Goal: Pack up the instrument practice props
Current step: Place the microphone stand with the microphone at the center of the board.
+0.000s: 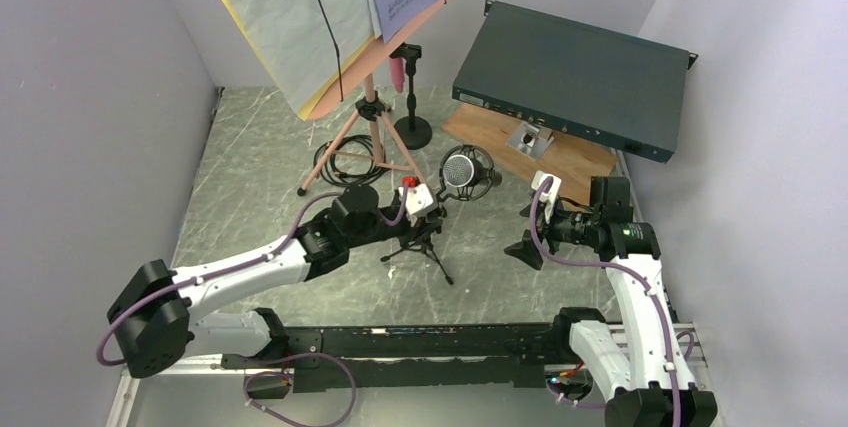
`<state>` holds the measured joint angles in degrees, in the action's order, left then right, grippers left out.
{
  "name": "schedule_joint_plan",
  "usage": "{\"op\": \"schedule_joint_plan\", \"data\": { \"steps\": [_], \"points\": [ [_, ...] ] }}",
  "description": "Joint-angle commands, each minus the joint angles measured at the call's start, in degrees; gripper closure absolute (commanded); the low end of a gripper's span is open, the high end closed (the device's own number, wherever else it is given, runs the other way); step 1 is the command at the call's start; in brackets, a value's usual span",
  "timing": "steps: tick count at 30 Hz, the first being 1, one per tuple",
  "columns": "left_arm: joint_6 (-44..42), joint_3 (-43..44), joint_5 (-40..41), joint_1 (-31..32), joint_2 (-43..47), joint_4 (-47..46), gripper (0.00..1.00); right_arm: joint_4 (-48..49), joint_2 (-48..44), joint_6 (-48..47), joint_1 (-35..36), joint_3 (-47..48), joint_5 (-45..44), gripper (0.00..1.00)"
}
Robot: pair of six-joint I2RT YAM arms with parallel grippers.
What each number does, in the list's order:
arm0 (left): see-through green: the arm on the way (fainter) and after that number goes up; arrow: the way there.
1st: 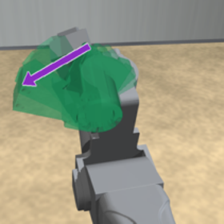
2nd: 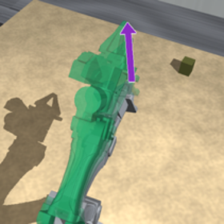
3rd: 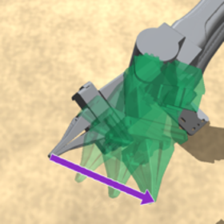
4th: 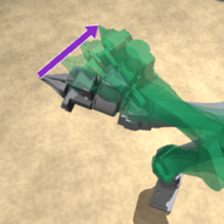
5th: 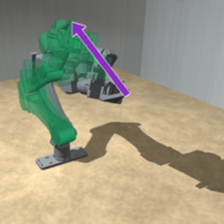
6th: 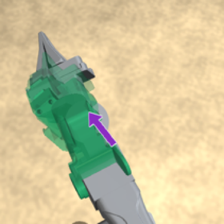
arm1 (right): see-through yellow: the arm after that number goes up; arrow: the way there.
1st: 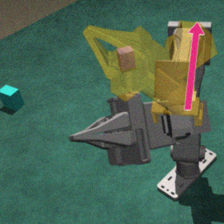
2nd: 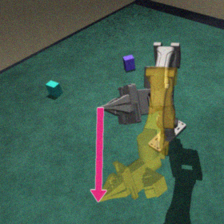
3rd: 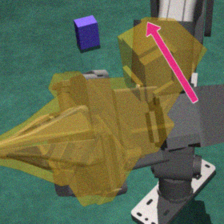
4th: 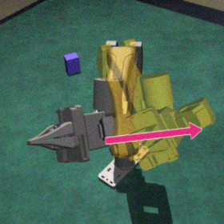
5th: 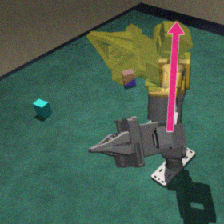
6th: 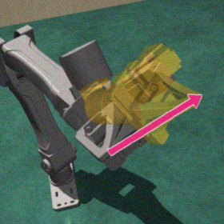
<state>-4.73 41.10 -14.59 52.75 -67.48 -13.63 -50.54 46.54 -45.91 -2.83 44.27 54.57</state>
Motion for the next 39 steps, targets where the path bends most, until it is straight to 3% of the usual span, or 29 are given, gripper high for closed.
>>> {"op": "schedule_joint_plan", "data": {
  "steps": [1, 8, 14, 23, 26, 30, 34, 39],
  "points": [
    [-1.08, 1.17, 4.13, 0.17, -2.80, -18.57, 1.00, -0.34, -0.84, -1.90, -0.42, -0.21, 2.56, 0.00],
    [2.97, -2.25, 5.80, 0.41, -7.40, -24.74, 1.00, -0.34, -0.82, -1.90, -0.60, -0.24, 2.61, 0.00],
    [4.38, -4.40, 6.00, 0.37, -7.24, -23.08, 0.82, -0.36, -0.77, -1.90, -0.69, -0.24, 2.65, 0.00],
    [8.98, -7.70, 6.22, 0.42, -3.17, -19.14, 0.69, -0.35, -0.78, -1.90, -0.94, -0.24, 2.73, 0.00],
    [10.77, -7.89, 8.13, 0.42, -1.15, -16.77, 0.58, -0.42, -0.76, -1.98, -1.03, -0.24, 2.74, 0.00],
    [13.16, -7.09, 9.69, 0.35, 4.21, -9.23, 0.34, -0.44, -0.93, -2.05, -1.21, -0.24, 2.74, 0.00],
    [15.72, -6.91, 8.72, 0.40, 11.37, -2.52, 0.01, -0.46, -0.97, -2.08, -1.21, -0.24, 2.74, 0.00],
    [17.36, -4.62, 5.24, 0.42, 18.67, 3.72, 0.00, -0.45, -1.01, -2.34, -1.21, -0.45, 2.90, 0.00]
  ]
}}
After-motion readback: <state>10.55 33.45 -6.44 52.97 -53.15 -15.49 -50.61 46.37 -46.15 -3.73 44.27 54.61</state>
